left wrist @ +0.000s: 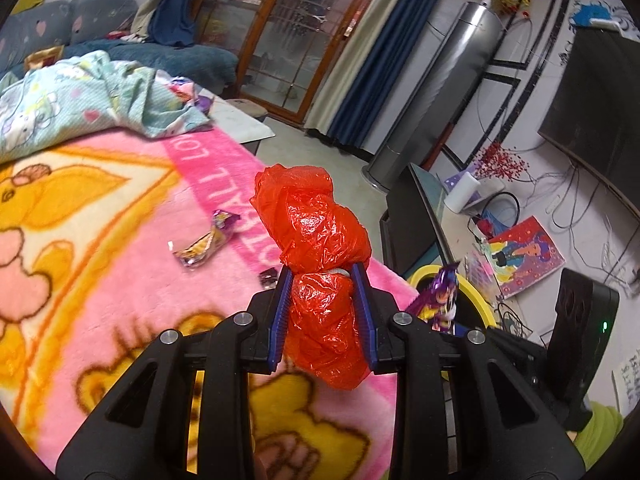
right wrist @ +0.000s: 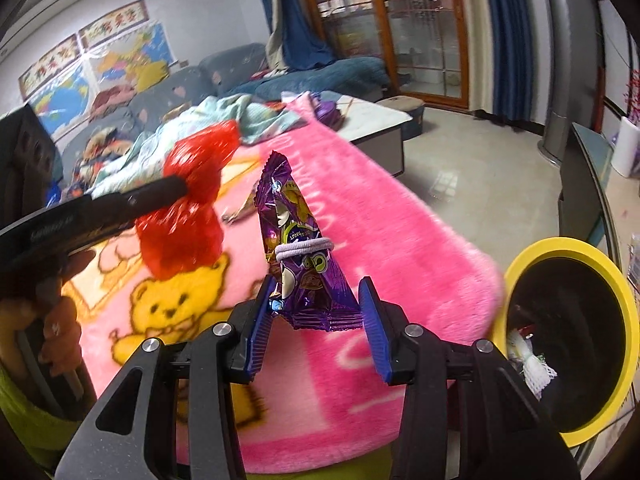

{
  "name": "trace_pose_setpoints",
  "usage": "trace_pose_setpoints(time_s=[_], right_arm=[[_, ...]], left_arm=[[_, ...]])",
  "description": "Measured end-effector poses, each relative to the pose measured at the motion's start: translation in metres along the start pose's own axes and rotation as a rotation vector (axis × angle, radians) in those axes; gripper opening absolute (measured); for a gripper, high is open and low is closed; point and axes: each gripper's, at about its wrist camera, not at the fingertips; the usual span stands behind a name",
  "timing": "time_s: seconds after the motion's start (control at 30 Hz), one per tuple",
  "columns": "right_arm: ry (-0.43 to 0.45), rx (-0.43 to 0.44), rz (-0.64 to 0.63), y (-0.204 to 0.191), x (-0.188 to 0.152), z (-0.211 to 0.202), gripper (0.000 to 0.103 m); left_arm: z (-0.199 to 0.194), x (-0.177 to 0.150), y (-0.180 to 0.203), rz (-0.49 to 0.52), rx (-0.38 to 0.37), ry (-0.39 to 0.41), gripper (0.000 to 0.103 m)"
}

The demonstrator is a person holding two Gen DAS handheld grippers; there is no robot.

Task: Collect trash
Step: 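Carry the red bag and purple wrapper over the yellow-rimmed bin with both tools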

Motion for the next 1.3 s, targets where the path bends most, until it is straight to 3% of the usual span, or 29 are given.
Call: trace_pose_setpoints(time_s=[0.73, 1.3], right_arm=[[0.107, -0.083, 0.206, 0.076, 0.010, -0.032, 0.040], [0.159, -0.154, 0.366, 0.138, -0.001, -0.053, 0.040]], left_arm=[[0.026, -0.004, 0.067, 0.158, -0.050, -0.034, 0.023], [0.056, -0.016, 0.124, 0.285, -0.098, -0.076, 0.023]])
Point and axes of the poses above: each gripper's, at about its wrist camera, not at the fingertips, and z roughly the way its jaws point, y to its right, x to its top, and after that the axes turned 9 degrees about -y, right-handed
